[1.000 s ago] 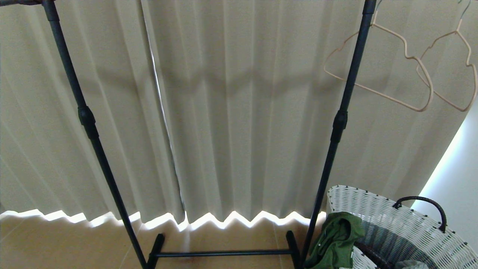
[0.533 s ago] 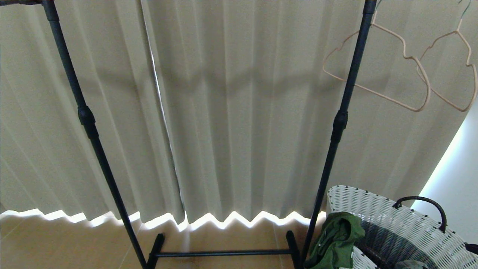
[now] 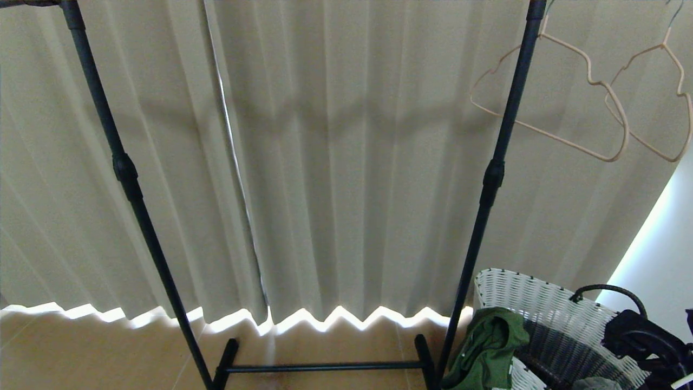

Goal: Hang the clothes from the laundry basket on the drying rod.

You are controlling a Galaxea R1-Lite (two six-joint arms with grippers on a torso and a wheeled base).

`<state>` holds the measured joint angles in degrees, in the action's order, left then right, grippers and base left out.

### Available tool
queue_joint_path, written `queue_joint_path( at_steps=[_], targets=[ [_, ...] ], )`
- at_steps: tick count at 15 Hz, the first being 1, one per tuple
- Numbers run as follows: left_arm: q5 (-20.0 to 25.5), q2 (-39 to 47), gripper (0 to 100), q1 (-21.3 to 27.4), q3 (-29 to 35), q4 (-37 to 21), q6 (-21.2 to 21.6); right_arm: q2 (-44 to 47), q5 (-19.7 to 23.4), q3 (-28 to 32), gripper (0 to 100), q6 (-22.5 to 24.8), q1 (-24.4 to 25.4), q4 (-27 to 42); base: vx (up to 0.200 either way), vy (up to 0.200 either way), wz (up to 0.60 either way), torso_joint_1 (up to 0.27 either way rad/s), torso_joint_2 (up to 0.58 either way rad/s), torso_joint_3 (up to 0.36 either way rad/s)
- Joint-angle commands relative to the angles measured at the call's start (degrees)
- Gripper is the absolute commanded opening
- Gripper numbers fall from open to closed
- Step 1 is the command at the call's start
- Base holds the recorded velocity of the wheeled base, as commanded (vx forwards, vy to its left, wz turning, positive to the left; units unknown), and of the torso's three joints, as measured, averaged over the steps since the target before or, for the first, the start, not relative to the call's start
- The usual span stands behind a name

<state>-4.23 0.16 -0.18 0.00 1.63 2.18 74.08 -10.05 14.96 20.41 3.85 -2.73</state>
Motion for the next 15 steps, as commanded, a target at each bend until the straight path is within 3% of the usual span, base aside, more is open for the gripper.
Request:
queue_joint_path(
  at_steps=[1,4,15],
  targets=[
    [-0.08,0.02,100,0.01,0.0,0.04,0.02,6.6,-0.06,0.25,100,0.07,-0.07,-1.66,0.0,0.0,0.0,0.0,0.0,0.0],
    [-0.08,0.02,100,-0.08,0.0,0.04,-0.07,12.14,-6.04,0.34,100,0.07,-0.16,-6.23,0.0,0.0,0.0,0.0,0.0,0.0],
    [-0.08,0.02,100,0.01,0.0,0.04,-1.04,14.42,-6.57,0.6,100,1.39,-0.34,-7.55,0.0,0.0,0.0,0.0,0.0,0.0]
  ],
)
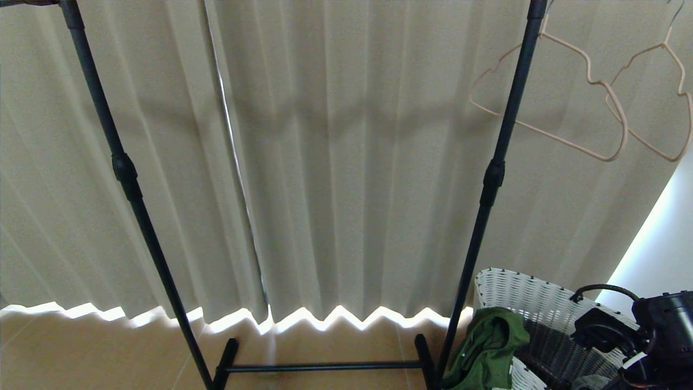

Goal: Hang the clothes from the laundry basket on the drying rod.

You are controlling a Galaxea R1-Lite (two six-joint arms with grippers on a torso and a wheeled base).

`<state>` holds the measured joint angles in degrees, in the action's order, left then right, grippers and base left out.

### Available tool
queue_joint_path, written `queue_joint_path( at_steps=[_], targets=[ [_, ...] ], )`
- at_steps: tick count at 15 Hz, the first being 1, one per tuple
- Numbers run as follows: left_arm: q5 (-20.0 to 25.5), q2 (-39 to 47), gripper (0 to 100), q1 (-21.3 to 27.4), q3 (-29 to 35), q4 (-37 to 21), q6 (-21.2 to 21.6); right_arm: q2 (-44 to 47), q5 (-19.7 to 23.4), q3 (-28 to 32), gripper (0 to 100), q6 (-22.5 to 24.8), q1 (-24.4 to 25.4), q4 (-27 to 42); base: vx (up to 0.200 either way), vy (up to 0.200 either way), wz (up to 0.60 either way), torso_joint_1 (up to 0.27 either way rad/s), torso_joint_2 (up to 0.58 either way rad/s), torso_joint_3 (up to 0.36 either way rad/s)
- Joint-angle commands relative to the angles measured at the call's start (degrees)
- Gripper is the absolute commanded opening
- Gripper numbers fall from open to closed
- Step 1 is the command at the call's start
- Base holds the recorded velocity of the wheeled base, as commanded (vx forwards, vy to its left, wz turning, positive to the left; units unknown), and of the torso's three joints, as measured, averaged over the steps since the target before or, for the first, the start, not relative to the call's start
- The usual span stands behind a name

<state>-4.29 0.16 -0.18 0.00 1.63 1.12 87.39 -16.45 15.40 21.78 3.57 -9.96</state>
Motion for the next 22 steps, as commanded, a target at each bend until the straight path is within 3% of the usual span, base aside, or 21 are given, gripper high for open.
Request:
queue_joint_path(
  at_steps=[1,5,6,16,18,22],
  targets=[
    [-0.02,0.02,100,0.01,0.0,0.04,0.02,1.73,-0.69,0.16,100,0.01,-0.06,-1.03,0.0,0.0,0.0,0.0,0.0,0.0],
    [-0.02,0.02,100,-0.08,0.0,0.04,0.02,5.42,-2.72,-0.02,100,-0.08,-0.23,-4.28,0.0,0.0,0.0,0.0,0.0,0.0],
    [-0.02,0.02,100,0.01,0.0,0.04,0.02,5.42,-2.72,-0.02,0,-0.08,-0.23,-4.28,0.0,0.0,0.0,0.0,0.0,0.0],
    [-0.02,0.02,100,-0.08,0.0,0.04,0.02,1.02,-2.8,-0.98,0,-0.08,-0.85,-4.54,0.0,0.0,0.0,0.0,0.0,0.0],
    [-0.02,0.02,100,0.01,0.0,0.04,0.02,-12.51,-2.8,-1.95,0,-0.08,-1.99,-4.01,0.0,0.0,0.0,0.0,0.0,0.0],
    [-0.02,0.02,100,0.01,0.0,0.04,0.02,-24.29,-1.75,-1.42,0,-0.25,-4.36,-4.63,0.0,0.0,0.0,0.0,0.0,0.0]
  ],
)
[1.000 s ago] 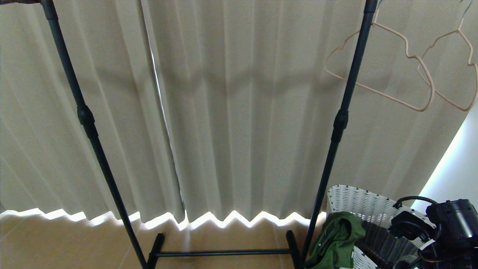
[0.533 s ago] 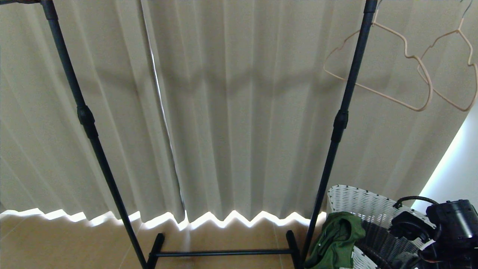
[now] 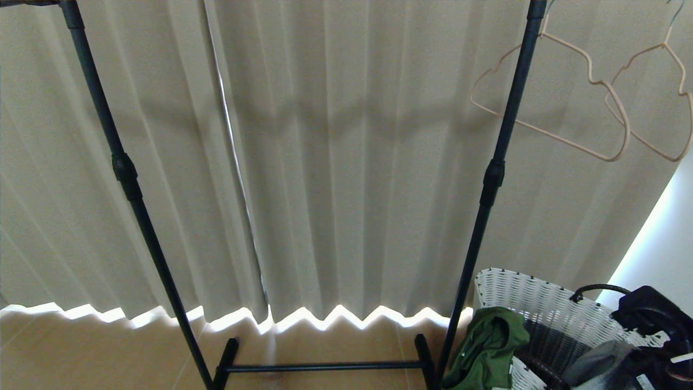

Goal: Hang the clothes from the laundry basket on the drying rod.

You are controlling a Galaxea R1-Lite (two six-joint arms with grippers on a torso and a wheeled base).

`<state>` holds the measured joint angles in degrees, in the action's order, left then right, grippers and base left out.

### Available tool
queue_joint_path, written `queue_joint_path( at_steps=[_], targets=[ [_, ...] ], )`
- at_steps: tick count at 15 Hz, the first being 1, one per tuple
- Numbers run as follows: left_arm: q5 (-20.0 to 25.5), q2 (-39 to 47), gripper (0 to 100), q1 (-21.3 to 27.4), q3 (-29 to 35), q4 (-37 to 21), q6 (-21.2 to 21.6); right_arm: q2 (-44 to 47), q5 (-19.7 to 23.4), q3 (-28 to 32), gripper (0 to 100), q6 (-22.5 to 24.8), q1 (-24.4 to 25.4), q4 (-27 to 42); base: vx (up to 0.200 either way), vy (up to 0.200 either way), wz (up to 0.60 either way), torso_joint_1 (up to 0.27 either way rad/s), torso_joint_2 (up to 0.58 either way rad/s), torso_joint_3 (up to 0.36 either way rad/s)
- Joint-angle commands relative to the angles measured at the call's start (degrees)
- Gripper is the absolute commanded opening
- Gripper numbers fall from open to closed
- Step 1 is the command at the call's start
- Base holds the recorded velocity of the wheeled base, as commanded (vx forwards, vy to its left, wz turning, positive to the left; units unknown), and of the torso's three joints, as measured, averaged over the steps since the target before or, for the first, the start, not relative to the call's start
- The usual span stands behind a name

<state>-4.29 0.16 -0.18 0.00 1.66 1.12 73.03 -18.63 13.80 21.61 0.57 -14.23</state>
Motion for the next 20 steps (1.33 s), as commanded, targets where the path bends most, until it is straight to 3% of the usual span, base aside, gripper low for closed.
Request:
queue_joint_path(
  at_steps=[1,6,14,20],
  targets=[
    [-0.02,0.02,100,-0.08,0.0,0.01,0.02,-12.57,0.79,0.09,0,-0.34,-1.36,-0.28,0.0,0.0,0.0,0.0,0.0,0.0],
    [-0.02,0.02,100,0.01,0.0,0.01,-0.07,-18.89,1.31,0.17,0,-0.34,-1.36,-0.1,0.0,0.0,0.0,0.0,0.0,0.0],
    [-0.02,0.02,100,-0.08,0.0,0.01,0.02,-20.21,1.22,0.17,0,-0.26,-1.28,-0.01,-0.2,0.0,0.0,0.001,0.0,-0.001],
    [-0.02,0.02,100,-0.08,0.0,0.01,0.02,-20.12,1.22,0.09,0,-0.26,-1.28,0.16,0.0,0.0,0.0,0.0,0.0,0.0]
  ],
)
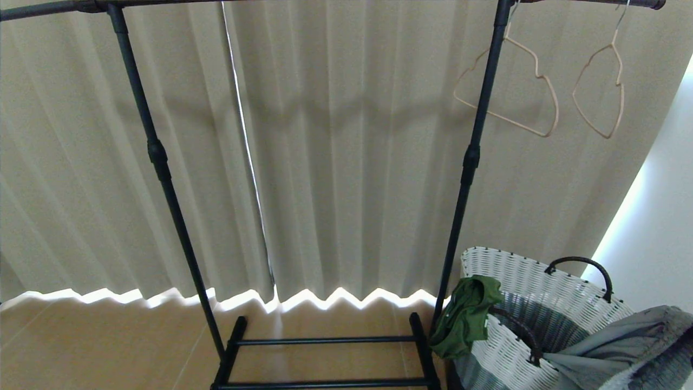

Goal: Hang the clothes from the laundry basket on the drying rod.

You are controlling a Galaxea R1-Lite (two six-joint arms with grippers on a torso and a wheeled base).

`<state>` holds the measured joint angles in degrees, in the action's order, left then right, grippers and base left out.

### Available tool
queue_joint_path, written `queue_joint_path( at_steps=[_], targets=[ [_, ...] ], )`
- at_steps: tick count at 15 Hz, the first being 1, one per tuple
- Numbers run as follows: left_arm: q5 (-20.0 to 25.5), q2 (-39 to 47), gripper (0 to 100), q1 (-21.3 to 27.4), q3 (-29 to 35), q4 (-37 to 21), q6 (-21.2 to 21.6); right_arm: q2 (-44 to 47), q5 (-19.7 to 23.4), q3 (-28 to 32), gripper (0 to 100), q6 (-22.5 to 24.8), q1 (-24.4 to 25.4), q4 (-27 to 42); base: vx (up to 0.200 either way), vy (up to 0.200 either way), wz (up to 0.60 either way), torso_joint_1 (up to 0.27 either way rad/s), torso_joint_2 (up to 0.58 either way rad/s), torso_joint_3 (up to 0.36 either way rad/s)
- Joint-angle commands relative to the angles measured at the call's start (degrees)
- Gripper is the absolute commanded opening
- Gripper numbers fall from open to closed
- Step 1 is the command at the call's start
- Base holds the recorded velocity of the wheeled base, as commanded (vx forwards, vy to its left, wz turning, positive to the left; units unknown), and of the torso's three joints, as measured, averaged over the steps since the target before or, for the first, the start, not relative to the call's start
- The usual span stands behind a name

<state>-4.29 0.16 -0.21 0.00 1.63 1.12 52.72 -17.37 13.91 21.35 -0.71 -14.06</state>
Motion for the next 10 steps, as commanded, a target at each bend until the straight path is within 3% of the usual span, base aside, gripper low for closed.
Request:
queue_joint_path(
  at_steps=[1,4,10],
  targets=[
    [-0.02,0.02,100,-0.06,0.0,0.04,0.02,0.19,0.06,-0.02,0,0.01,0.0,0.08,0.0,0.0,0.0,0.0,0.0,0.0],
    [-0.02,0.02,100,0.03,0.0,0.04,0.02,0.19,0.06,-0.2,0,0.01,0.0,0.17,0.0,0.0,0.0,0.0,0.0,0.0],
    [0.07,0.02,100,-0.06,0.0,0.04,0.02,0.45,0.15,-0.46,0,0.01,0.0,0.26,0.0,0.2,0.0,0.003,0.0,0.001]
  ],
)
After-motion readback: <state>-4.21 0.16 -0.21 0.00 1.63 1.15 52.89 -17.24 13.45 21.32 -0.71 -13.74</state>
